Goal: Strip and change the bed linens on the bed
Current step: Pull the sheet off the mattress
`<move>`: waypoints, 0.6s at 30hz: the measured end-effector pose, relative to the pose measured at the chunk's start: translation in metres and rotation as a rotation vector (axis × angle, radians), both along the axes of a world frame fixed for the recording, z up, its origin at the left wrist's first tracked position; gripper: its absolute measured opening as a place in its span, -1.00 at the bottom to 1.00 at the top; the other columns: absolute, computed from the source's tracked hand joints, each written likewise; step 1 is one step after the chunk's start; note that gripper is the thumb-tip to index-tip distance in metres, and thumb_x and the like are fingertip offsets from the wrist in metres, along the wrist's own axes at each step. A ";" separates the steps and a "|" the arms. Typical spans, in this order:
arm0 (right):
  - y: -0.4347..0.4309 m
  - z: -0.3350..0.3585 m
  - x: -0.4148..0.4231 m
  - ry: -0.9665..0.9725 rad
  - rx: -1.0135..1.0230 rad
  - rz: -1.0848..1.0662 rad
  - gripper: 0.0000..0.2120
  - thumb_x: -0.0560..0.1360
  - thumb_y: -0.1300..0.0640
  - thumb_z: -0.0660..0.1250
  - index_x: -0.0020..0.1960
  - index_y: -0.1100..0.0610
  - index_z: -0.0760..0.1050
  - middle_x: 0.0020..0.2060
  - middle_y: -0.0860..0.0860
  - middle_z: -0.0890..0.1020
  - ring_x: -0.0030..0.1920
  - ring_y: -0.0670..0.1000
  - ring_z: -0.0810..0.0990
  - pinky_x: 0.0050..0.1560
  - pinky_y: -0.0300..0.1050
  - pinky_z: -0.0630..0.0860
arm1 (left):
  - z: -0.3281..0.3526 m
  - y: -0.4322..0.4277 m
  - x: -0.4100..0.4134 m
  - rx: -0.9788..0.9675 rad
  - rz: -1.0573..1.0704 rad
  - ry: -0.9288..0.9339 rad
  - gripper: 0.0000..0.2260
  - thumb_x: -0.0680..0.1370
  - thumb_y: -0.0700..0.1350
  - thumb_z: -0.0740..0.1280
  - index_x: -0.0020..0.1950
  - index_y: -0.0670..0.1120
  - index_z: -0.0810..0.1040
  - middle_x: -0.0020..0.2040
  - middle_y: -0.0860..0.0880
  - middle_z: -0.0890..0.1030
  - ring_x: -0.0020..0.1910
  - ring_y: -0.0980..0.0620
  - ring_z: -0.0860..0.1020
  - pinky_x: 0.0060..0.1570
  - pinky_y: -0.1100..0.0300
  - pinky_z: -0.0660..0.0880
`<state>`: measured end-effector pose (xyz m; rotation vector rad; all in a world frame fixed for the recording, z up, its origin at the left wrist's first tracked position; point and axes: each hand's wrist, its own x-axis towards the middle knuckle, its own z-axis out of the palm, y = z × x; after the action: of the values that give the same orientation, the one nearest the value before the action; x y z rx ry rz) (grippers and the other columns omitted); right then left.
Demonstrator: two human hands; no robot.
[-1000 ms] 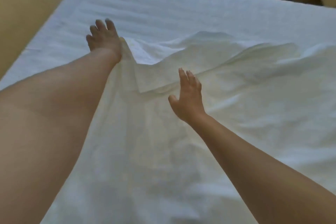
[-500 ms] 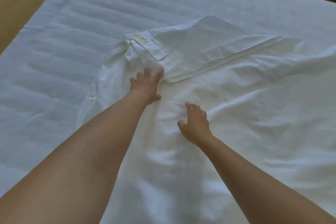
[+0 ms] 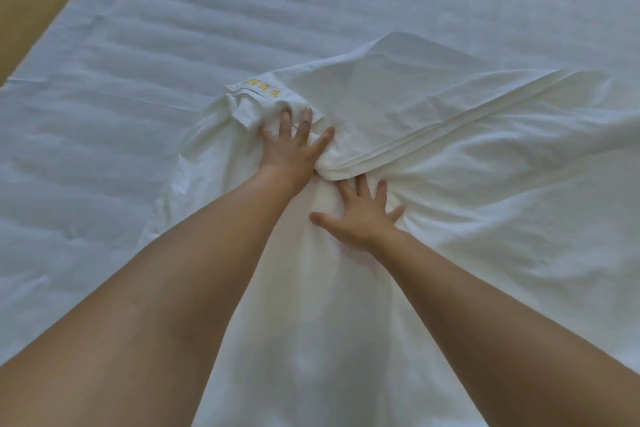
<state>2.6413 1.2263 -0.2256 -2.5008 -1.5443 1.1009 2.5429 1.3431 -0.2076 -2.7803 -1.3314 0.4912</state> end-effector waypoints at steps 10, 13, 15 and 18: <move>0.003 -0.042 0.013 -0.310 0.317 0.079 -0.27 0.39 -0.41 -0.10 0.46 -0.27 -0.33 0.52 -0.03 -0.24 0.50 0.23 -0.23 0.31 0.44 -0.27 | -0.017 0.109 0.037 0.107 0.004 -0.201 -0.46 0.64 -0.09 0.03 0.54 0.18 -0.14 0.57 -0.11 -0.08 0.52 -0.26 -0.10 0.35 -0.33 0.02; 0.003 -0.055 0.014 -0.364 0.474 0.051 -0.28 0.36 -0.28 0.08 0.48 -0.07 0.15 0.47 0.09 0.25 0.44 0.25 0.15 0.33 0.41 0.03 | -0.019 0.157 0.045 0.127 0.137 -0.203 -0.48 0.65 -0.07 0.02 0.55 0.16 -0.14 0.57 -0.09 -0.08 0.52 -0.23 -0.08 0.39 -0.29 0.01; 0.005 -0.060 0.016 -0.381 0.549 0.052 -0.30 0.33 -0.25 0.11 0.44 -0.05 0.20 0.44 0.07 0.26 0.42 0.22 0.18 0.31 0.34 0.06 | -0.020 0.180 0.054 0.107 0.361 -0.291 -0.42 0.64 -0.09 0.06 0.55 0.11 -0.20 0.57 -0.10 -0.11 0.52 -0.23 -0.10 0.40 -0.27 0.01; 0.007 -0.066 0.019 -0.393 0.605 0.043 -0.29 0.30 -0.24 0.12 0.41 -0.04 0.23 0.41 0.07 0.26 0.40 0.21 0.21 0.31 0.31 0.07 | -0.020 0.179 0.077 0.196 0.372 -0.444 -0.31 0.56 -0.16 0.16 0.55 0.05 -0.20 0.56 -0.11 -0.07 0.52 -0.22 -0.07 0.40 -0.24 -0.01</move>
<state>2.6603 1.2337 -0.2916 -2.3240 -1.6831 0.0847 2.6198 1.5217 -0.2279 -2.5710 -1.8768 -0.2684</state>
